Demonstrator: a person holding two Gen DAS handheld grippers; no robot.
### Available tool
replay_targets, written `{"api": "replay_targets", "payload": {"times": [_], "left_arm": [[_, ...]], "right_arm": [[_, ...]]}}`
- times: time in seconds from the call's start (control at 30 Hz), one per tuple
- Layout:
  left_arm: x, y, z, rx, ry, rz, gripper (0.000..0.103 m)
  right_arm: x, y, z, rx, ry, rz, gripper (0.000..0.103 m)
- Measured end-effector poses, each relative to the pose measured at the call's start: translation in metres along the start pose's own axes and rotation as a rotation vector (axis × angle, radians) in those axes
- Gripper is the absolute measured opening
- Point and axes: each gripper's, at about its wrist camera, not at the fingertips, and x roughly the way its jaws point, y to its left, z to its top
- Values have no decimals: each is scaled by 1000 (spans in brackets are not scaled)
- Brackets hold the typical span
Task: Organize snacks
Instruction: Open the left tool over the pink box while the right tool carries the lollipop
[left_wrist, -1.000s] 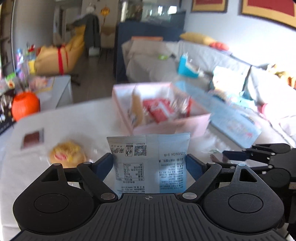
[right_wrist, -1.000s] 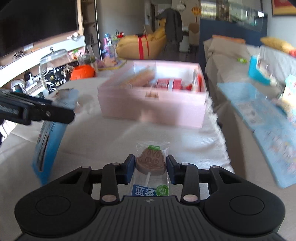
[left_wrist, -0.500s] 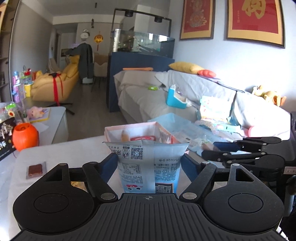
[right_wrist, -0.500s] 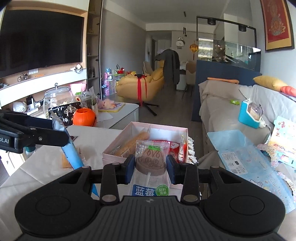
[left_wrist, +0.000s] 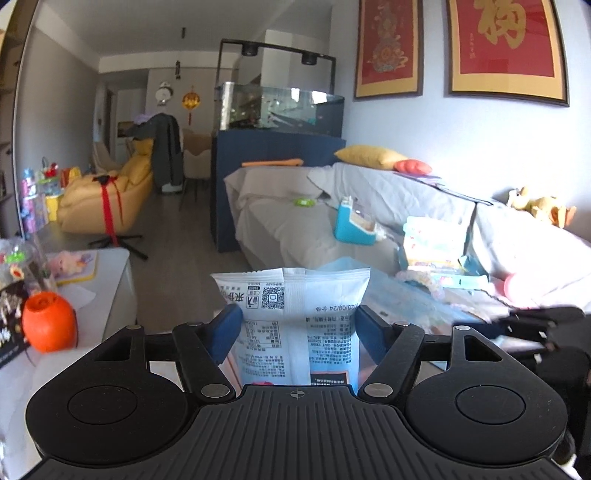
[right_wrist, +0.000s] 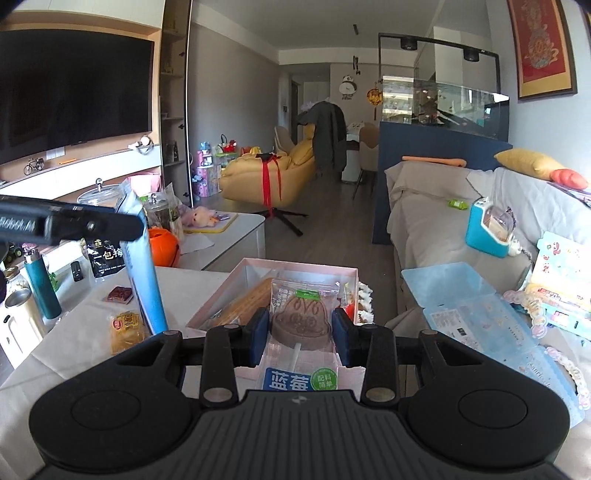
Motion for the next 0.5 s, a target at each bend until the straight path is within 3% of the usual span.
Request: {"api": "replay_targets", "payload": {"times": [0.03, 0.07, 0.23, 0.3, 0.4, 0.5], "left_arm": [[7, 2, 8, -1, -4, 4, 22], [15, 3, 17, 1, -6, 14, 5], [44, 10, 58, 19, -60, 5, 10], [52, 17, 59, -7, -56, -4, 11], [61, 28, 34, -34, 24, -24, 15], [69, 41, -8, -10, 120, 48, 15]], "right_arm": [[1, 0, 1, -7, 2, -3, 37], [2, 0, 2, -13, 4, -8, 37], [13, -3, 7, 1, 28, -12, 37], [15, -4, 6, 3, 39, -20, 37], [21, -6, 1, 13, 66, -21, 37], [29, -2, -12, 5, 101, -7, 37]]}}
